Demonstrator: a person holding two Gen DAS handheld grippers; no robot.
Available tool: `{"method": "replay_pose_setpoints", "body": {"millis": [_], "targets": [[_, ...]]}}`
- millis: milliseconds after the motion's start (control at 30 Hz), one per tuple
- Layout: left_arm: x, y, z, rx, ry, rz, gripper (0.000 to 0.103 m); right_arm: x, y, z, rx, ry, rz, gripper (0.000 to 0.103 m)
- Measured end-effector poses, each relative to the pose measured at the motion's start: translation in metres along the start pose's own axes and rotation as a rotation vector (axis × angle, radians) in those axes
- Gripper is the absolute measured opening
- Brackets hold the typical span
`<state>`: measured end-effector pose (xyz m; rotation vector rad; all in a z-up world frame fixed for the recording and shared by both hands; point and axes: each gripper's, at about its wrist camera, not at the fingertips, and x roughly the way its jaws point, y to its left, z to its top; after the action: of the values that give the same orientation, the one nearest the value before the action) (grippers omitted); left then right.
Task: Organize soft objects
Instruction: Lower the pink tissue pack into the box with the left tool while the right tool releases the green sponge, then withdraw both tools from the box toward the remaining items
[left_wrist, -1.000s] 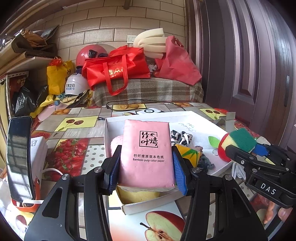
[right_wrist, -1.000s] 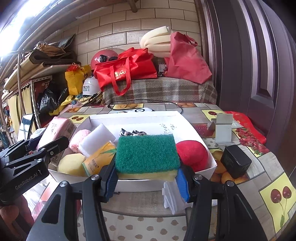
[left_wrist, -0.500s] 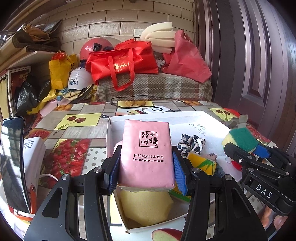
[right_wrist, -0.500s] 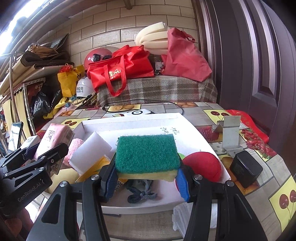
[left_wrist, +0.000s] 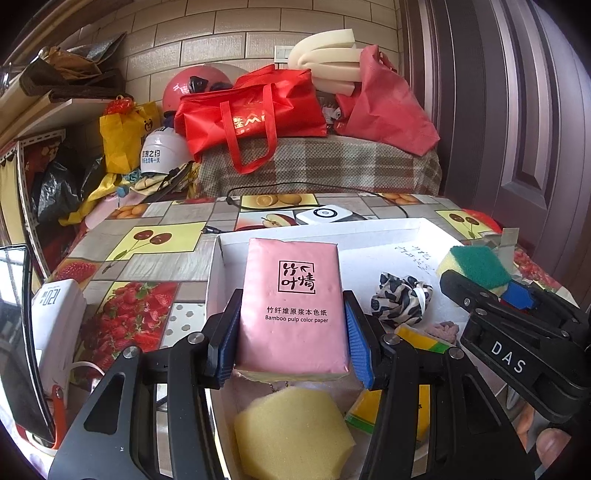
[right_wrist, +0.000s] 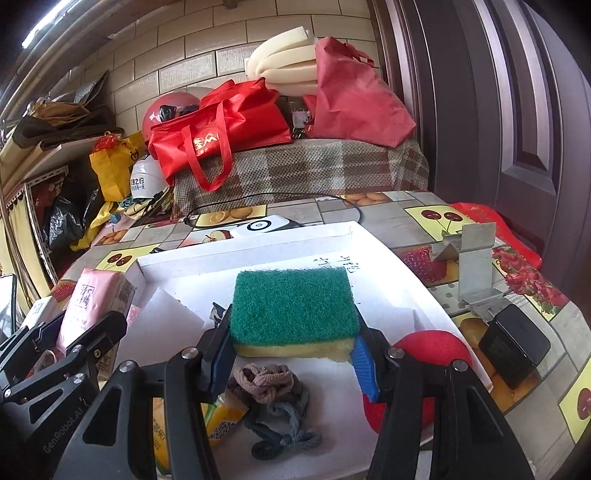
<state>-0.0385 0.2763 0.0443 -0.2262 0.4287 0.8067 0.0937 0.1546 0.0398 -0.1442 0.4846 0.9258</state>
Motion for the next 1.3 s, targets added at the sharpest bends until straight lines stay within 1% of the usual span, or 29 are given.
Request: {"method": "replay_pose_setpoints", "body": {"millis": [167, 200, 267, 300, 333, 367, 400, 433, 500, 600, 667, 700, 733, 800, 967, 1067, 1167, 1300], "targets": [[0.007, -0.003, 0.002, 0.009, 0.024, 0.014, 0.051, 0.012, -0.001, 0.004, 0.022, 0.032, -0.019, 0.055], [0.009, -0.004, 0.001, 0.010, 0.035, 0.017, 0.052, 0.013, -0.001, 0.004, 0.023, 0.035, -0.024, 0.057], [0.015, -0.004, 0.001, 0.012, 0.065, 0.024, 0.061, 0.014, 0.001, 0.004, 0.014, 0.039, -0.029, 0.057], [0.016, -0.004, 0.001, 0.012, 0.073, 0.041, 0.074, 0.013, 0.002, 0.004, 0.008, 0.035, -0.034, 0.061], [0.016, -0.003, 0.001, 0.005, 0.073, 0.066, 0.080, 0.012, 0.004, 0.004, -0.001, 0.029, -0.039, 0.067], [0.014, 0.000, 0.001, -0.009, 0.066, 0.074, 0.082, 0.012, 0.004, 0.004, 0.002, 0.024, -0.060, 0.074], [0.013, 0.002, 0.001, -0.022, 0.059, 0.075, 0.087, 0.012, 0.002, 0.004, 0.014, 0.022, -0.068, 0.082], [0.011, 0.004, 0.000, -0.031, 0.052, 0.077, 0.092, 0.012, -0.001, 0.004, 0.028, 0.023, -0.067, 0.085], [0.008, 0.005, 0.000, -0.037, 0.035, 0.093, 0.096, 0.012, -0.005, 0.005, 0.047, 0.020, -0.068, 0.090], [0.004, 0.005, 0.000, -0.037, 0.016, 0.098, 0.097, 0.010, -0.005, 0.005, 0.049, 0.009, -0.077, 0.093], [0.002, 0.006, 0.001, -0.045, 0.004, 0.102, 0.099, 0.009, -0.005, 0.005, 0.049, 0.004, -0.080, 0.094], [0.001, 0.008, 0.000, -0.053, -0.004, 0.105, 0.102, 0.008, -0.005, 0.005, 0.049, 0.000, -0.080, 0.095], [-0.001, 0.010, 0.000, -0.063, -0.012, 0.103, 0.102, 0.007, -0.005, 0.005, 0.050, -0.006, -0.080, 0.096], [-0.005, 0.012, 0.000, -0.076, -0.030, 0.099, 0.102, 0.005, -0.005, 0.005, 0.055, -0.017, -0.084, 0.103], [-0.017, 0.014, -0.001, -0.092, -0.094, 0.102, 0.102, -0.005, -0.001, 0.004, 0.039, -0.071, -0.073, 0.103], [-0.022, 0.016, -0.002, -0.103, -0.122, 0.097, 0.102, -0.009, 0.001, 0.004, 0.025, -0.087, -0.072, 0.103], [-0.026, 0.018, -0.003, -0.114, -0.135, 0.093, 0.102, -0.013, 0.006, 0.002, -0.004, -0.094, -0.081, 0.103], [-0.033, 0.024, -0.007, -0.135, -0.144, 0.072, 0.102, -0.026, 0.008, -0.003, -0.036, -0.125, -0.086, 0.103]]}}
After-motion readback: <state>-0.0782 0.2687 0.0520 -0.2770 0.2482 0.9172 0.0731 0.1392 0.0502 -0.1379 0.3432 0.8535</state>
